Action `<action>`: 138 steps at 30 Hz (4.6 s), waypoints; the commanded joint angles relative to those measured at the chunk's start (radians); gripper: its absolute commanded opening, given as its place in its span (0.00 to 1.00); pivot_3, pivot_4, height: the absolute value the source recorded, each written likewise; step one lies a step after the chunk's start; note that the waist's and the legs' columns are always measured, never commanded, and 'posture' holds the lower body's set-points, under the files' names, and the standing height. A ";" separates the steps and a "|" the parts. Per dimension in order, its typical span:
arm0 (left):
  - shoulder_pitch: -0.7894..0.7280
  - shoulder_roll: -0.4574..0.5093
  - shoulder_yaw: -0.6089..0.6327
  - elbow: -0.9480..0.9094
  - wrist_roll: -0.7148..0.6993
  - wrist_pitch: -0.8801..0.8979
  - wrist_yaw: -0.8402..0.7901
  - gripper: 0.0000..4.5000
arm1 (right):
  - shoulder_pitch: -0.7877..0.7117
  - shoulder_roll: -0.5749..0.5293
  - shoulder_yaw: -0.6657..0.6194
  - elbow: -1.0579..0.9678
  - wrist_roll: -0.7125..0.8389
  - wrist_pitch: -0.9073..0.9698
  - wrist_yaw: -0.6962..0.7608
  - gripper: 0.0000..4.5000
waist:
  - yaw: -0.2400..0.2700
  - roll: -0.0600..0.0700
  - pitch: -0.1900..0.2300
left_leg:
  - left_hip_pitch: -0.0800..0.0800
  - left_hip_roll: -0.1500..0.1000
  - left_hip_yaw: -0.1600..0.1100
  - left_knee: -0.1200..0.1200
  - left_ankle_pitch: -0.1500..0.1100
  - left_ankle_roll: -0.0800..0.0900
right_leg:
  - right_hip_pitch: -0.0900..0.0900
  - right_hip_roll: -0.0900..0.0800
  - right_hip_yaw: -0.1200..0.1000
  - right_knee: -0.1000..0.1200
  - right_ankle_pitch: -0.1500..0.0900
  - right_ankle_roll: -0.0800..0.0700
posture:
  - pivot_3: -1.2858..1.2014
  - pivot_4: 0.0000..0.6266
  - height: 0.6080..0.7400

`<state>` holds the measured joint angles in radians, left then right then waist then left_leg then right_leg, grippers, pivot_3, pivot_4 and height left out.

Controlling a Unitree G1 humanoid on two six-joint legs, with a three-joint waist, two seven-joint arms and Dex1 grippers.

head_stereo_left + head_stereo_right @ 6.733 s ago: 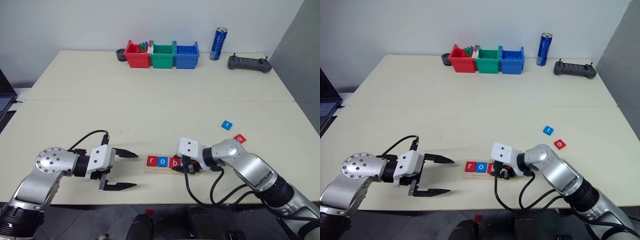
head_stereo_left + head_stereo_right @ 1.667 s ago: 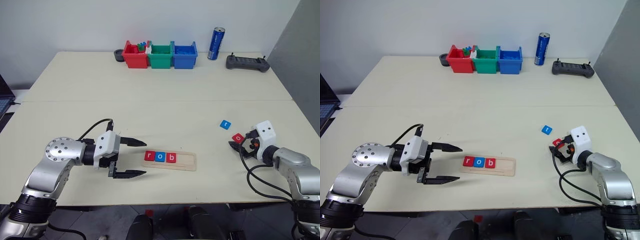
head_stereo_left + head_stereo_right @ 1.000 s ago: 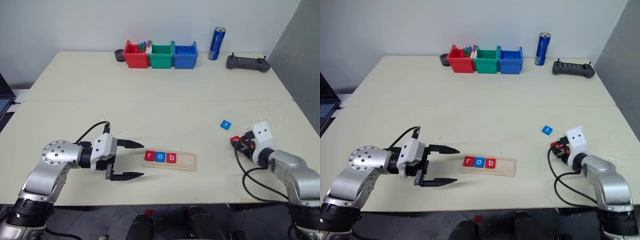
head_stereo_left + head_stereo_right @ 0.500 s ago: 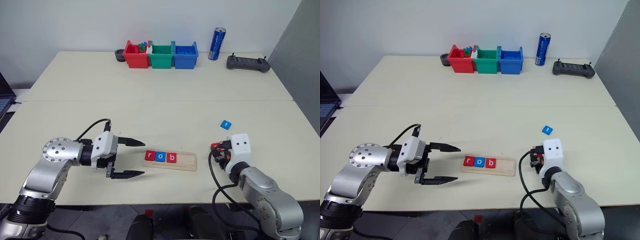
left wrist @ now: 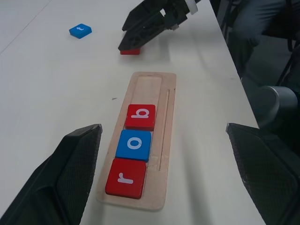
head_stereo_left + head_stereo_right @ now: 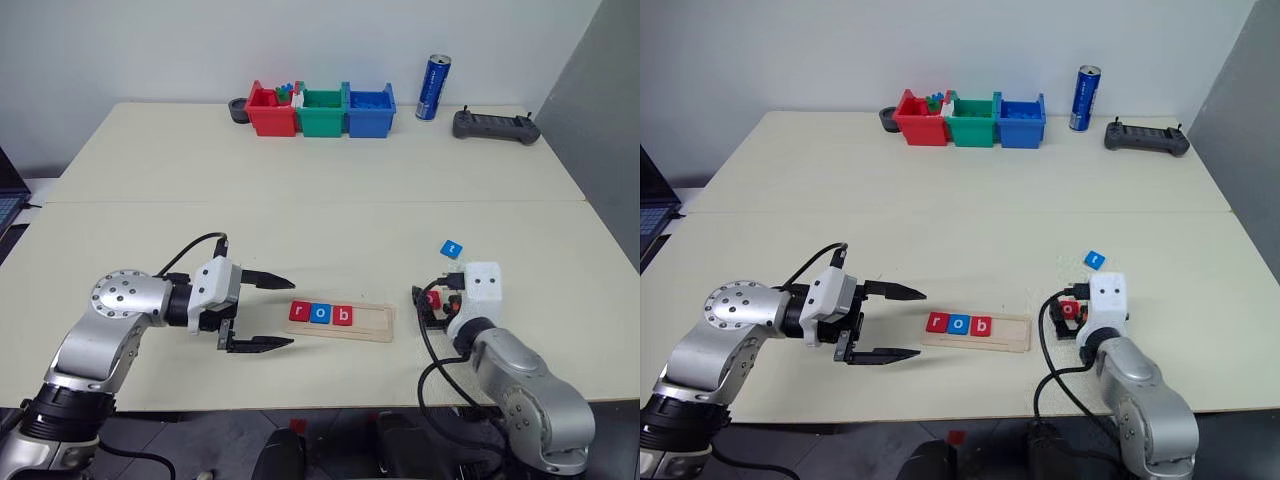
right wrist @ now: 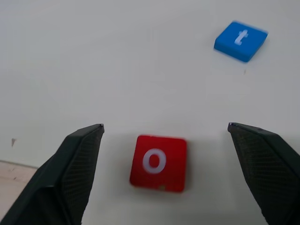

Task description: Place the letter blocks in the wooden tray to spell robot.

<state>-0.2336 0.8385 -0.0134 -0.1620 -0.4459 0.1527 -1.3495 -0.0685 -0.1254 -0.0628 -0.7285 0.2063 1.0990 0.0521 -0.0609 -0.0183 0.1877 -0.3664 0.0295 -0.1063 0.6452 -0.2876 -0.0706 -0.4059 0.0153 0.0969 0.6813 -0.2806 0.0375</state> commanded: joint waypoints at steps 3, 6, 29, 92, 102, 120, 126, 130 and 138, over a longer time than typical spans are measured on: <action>0.007 0.009 0.020 -0.032 -0.006 0.000 0.011 1.00 | -0.043 -0.327 -0.018 0.024 0.140 -0.101 0.381 0.99 | 0.001 0.000 0.000 | 0.000 0.000 0.000 0.000 0.000 0.000 | 0.000 0.000 0.000 -0.001 0.000 0.000 | 0.52 0.24 1.00; 0.005 0.003 0.013 -0.032 -0.002 -0.002 0.018 1.00 | -0.043 -0.537 0.029 0.139 0.151 -0.281 0.645 0.99 | 0.001 0.000 0.000 | 0.000 0.000 0.000 0.000 0.000 0.000 | 0.001 0.000 -0.001 -0.001 0.000 0.000 | 0.52 0.24 1.00; 0.020 0.017 0.022 -0.074 -0.005 0.028 0.039 1.00 | -0.321 -0.665 0.264 0.736 -0.014 -0.705 1.048 0.56 | 0.003 -0.001 0.000 | 0.001 0.000 0.000 0.001 0.000 0.000 | 0.001 0.000 0.000 0.000 0.001 -0.001 | 0.52 0.24 1.00; 0.046 0.052 0.003 -0.019 0.052 -0.069 0.019 1.00 | -0.377 -0.619 0.450 0.186 -0.023 -0.237 0.865 0.39 | -0.002 0.000 0.001 | 0.000 0.000 -0.001 0.000 0.000 0.000 | 0.000 0.000 -0.001 0.000 0.001 -0.001 | 0.52 0.24 1.00; 0.050 0.031 0.001 0.048 0.073 -0.136 -0.008 1.00 | -0.383 -0.593 0.502 0.204 -0.033 -0.206 0.830 0.01 | 0.001 0.000 0.001 | 0.000 0.000 -0.001 0.001 0.000 0.000 | 0.000 0.000 -0.001 0.000 0.001 -0.001 | 0.52 0.24 1.00; 0.046 0.010 -0.002 0.075 0.085 -0.164 -0.018 1.00 | -0.399 -0.510 0.537 0.300 -0.087 -0.286 0.780 0.01 | 0.001 0.000 0.001 | 0.000 0.000 -0.001 0.001 0.000 0.000 | 0.000 0.000 -0.002 0.000 0.001 -0.001 | 0.52 0.24 1.00; 0.057 0.008 0.003 0.092 0.086 -0.185 -0.026 1.00 | -0.409 -0.520 0.510 0.286 -0.079 -0.295 0.791 0.01 | 0.001 0.000 0.001 | 0.000 0.000 -0.001 0.001 0.000 0.000 | 0.000 0.000 -0.002 0.000 0.001 -0.001 | 0.52 0.24 1.00; 0.070 0.008 0.006 0.095 0.087 -0.199 -0.026 1.00 | -0.411 -0.539 0.448 0.240 -0.038 -0.261 0.807 0.01 | 0.001 0.000 0.001 | 0.000 0.000 -0.001 0.001 0.000 0.000 | 0.000 0.000 -0.001 0.000 0.001 -0.001 | 0.52 0.24 1.00; 0.061 0.015 0.008 0.024 0.062 -0.128 0.000 1.00 | -0.359 -0.530 0.176 0.272 -0.005 -0.225 0.672 0.44 | 0.003 0.000 0.001 | 0.000 0.000 -0.001 0.001 0.000 0.000 | 0.000 0.000 -0.002 0.000 0.001 -0.001 | 0.52 0.24 1.00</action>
<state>-0.1620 0.8472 -0.0174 -0.0945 -0.3569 0.0089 -1.3599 -0.4394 -0.6418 0.1674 -0.4628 0.2099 0.8931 0.7530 -0.0577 -0.0187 0.1882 -0.3669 0.0293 -0.1076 0.6457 -0.2878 -0.0704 -0.4054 0.0150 0.0952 0.6812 -0.2799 0.0368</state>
